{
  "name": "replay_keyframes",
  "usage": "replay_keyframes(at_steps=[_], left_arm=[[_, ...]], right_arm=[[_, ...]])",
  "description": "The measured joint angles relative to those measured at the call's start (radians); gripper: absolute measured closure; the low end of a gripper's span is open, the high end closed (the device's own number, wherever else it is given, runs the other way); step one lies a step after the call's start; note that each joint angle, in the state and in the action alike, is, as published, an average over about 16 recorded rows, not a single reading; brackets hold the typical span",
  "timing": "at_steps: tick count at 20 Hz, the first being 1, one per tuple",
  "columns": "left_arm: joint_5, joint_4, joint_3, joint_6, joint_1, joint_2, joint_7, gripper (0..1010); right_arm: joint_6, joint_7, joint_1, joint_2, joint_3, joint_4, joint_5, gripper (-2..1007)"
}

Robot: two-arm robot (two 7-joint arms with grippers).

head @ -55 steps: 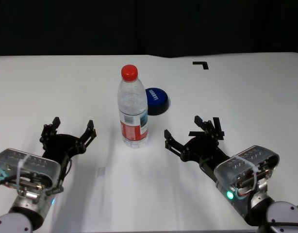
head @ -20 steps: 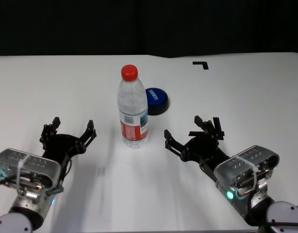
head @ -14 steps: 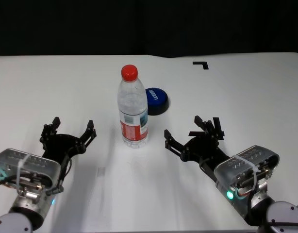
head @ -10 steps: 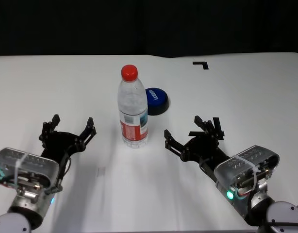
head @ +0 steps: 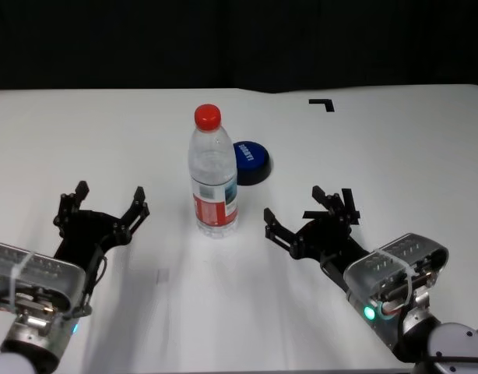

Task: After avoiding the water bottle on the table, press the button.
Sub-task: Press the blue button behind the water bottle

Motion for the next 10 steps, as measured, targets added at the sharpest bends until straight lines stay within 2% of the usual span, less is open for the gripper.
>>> replay_keyframes(at_steps=[10], left_arm=[[-0.032,-0.064,-0.008,-0.026,0.054,0.032,-0.035,7]], right_arm=[[0.0,0.0,0.0,0.0,0.0,0.0,0.0,2]])
